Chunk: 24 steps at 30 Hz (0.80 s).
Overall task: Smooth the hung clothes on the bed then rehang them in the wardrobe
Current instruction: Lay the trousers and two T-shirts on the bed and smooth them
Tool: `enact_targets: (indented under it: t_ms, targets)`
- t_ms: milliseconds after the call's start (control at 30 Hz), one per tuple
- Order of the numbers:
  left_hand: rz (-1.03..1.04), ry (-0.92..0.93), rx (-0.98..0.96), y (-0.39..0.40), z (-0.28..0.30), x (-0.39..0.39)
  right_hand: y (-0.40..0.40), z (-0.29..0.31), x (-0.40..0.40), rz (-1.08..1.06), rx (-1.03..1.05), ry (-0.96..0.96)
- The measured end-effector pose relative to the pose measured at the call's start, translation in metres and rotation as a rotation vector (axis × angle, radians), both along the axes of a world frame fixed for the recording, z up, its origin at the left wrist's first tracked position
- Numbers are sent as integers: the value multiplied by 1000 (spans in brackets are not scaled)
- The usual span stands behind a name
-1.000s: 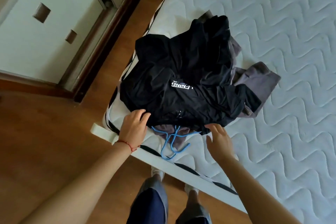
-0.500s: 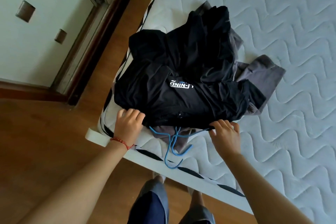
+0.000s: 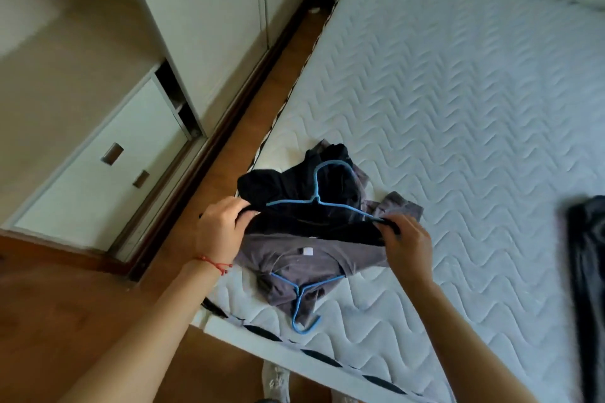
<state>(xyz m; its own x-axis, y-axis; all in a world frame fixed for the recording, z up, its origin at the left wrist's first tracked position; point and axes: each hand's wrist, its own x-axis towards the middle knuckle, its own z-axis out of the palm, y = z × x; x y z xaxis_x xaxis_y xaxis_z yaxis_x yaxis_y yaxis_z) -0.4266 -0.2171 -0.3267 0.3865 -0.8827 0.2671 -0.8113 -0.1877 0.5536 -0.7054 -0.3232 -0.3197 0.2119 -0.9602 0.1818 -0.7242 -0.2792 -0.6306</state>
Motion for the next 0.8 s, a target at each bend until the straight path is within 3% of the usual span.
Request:
enact_targets:
  t_ms: [233,400,600,800]
  targets:
    - [38,31,-280,-34,122,-6,-31,129,0,-47,-82,-182]
    - [39,-12,-471,-58,218,-13,-45,220,-10,-54,-253,-283]
    - [10,-32,-726,-79,345,-30,-47,324,-31,-83,-389,-358]
    - [-28,0,-860,-86,427,-55,-34,395,-58,-138,-504,-354]
